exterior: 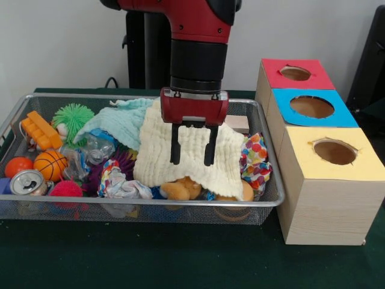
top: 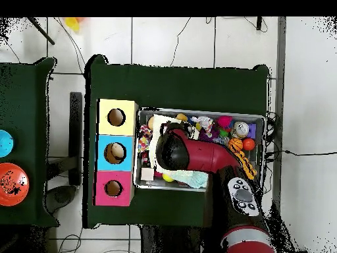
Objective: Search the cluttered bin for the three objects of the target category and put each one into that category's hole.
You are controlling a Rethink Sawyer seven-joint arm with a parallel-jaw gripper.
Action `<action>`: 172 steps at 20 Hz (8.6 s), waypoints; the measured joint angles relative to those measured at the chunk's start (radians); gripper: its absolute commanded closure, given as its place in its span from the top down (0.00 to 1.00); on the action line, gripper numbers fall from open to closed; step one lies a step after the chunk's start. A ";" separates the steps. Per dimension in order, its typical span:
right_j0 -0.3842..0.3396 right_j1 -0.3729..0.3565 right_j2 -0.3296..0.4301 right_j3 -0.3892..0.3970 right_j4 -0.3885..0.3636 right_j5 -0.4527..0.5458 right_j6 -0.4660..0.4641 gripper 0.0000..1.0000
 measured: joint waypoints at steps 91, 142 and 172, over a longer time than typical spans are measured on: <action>0.142 0.251 -0.200 0.052 0.118 -0.669 0.000 0.00; 0.626 -0.283 -0.679 0.345 0.205 -0.039 0.000 0.00; 0.407 -0.299 -0.544 0.347 0.160 -0.359 0.001 1.00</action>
